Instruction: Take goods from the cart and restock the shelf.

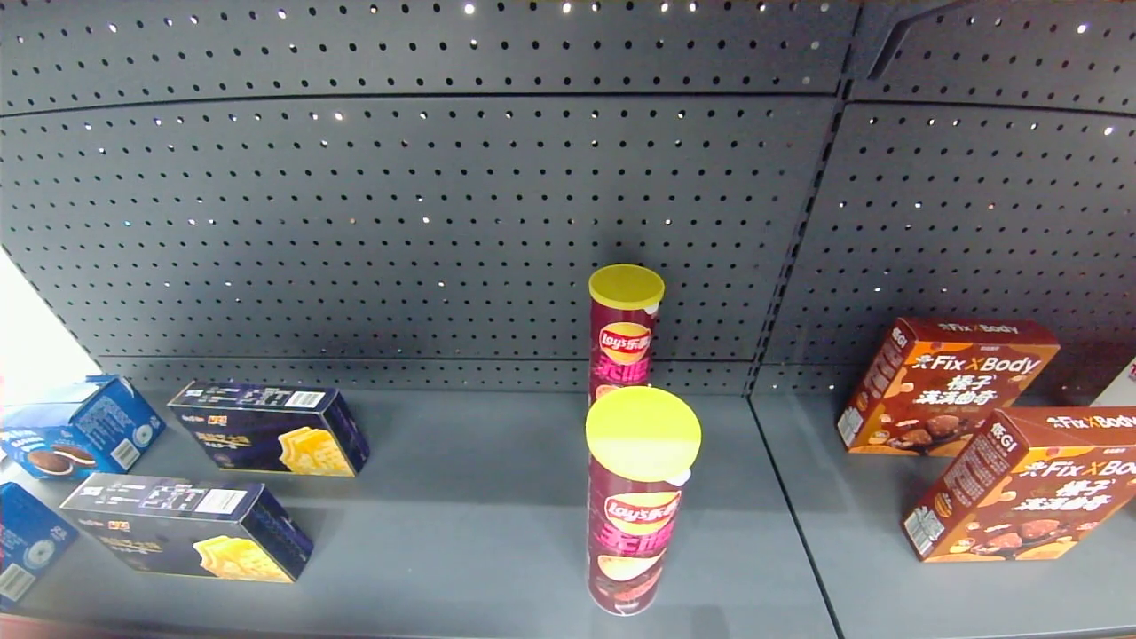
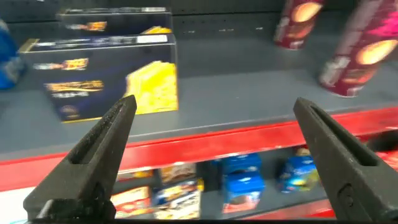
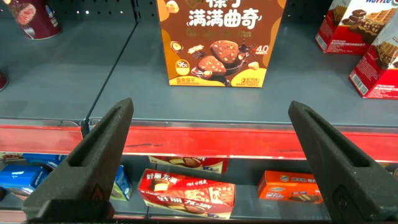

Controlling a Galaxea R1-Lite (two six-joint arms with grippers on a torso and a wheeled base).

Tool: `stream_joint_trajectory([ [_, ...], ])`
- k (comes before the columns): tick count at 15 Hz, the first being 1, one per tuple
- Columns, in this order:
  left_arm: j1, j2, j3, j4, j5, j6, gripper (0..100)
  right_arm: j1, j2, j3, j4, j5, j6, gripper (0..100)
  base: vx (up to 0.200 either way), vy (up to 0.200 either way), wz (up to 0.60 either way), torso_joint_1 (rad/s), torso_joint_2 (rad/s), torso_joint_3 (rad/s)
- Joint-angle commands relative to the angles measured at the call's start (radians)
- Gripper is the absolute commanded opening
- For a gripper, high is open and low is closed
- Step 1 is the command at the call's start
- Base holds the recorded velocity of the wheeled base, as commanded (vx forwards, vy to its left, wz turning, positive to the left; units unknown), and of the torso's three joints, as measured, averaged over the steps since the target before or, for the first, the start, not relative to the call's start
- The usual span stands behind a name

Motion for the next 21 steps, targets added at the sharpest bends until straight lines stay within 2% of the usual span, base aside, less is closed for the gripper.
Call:
stream_joint_trajectory([
  [1,0.001,0.000,-0.001,0.006,0.125,0.023,100,0.000,0.001,0.000,0.000,0.000,-0.001,100,0.000,0.000,0.00,0.000,0.00,0.000],
  [4,0.001,0.000,-0.002,0.072,0.220,0.040,100,0.000,0.001,0.000,0.000,0.000,-0.001,100,0.000,0.000,0.00,0.000,0.00,0.000],
  [10,-0.001,0.000,-0.002,0.065,0.212,0.043,100,0.000,0.001,0.000,0.000,0.000,-0.001,100,0.000,0.000,0.00,0.000,0.00,0.000],
  [13,-0.001,0.000,0.001,0.062,0.174,0.063,100,0.000,0.001,0.000,0.000,0.000,-0.001,100,0.000,0.000,0.00,0.000,0.00,0.000],
  [18,-0.001,0.000,-0.001,0.062,0.177,0.052,100,0.000,0.001,0.000,0.000,0.000,-0.001,100,0.000,0.000,0.00,0.000,0.00,0.000],
  [21,-0.001,0.000,0.001,0.062,0.169,0.069,100,0.000,0.001,0.000,0.000,0.000,-0.001,100,0.000,0.000,0.00,0.000,0.00,0.000],
])
